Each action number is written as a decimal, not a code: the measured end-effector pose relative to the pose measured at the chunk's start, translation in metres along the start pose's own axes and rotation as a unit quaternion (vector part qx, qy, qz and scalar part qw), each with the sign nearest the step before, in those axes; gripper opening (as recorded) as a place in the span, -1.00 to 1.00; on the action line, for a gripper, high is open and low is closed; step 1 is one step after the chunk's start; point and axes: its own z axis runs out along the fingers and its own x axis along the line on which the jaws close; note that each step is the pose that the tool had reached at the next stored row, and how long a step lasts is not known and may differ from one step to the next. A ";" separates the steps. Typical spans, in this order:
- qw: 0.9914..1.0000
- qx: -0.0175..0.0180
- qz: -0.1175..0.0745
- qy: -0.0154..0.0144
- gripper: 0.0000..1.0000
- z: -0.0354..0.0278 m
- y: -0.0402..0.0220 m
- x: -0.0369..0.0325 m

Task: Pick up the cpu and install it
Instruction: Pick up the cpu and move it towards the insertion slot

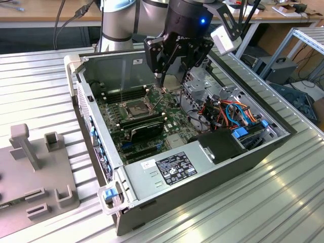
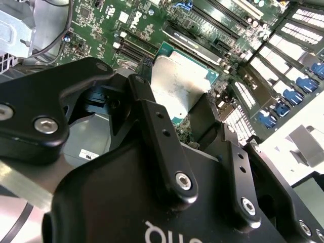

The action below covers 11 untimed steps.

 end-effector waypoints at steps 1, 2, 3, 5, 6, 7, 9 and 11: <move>1.000 0.000 0.000 0.000 0.08 0.0000 0.0000 -0.0013; 1.000 0.000 0.000 0.000 0.08 0.0000 0.0000 -0.0024; 1.000 0.000 0.000 0.000 0.08 0.0000 0.0001 -0.0039; 1.000 0.000 0.000 0.000 0.08 0.0000 0.0001 -0.0060; 1.000 0.000 0.000 0.000 0.08 0.0000 0.0001 -0.0066; 1.000 0.000 0.000 0.000 0.08 0.0000 0.0002 -0.0066; 1.000 0.000 0.000 0.000 0.08 0.0000 0.0001 -0.0067; 1.000 0.000 0.000 0.000 0.08 0.0000 0.0001 -0.0067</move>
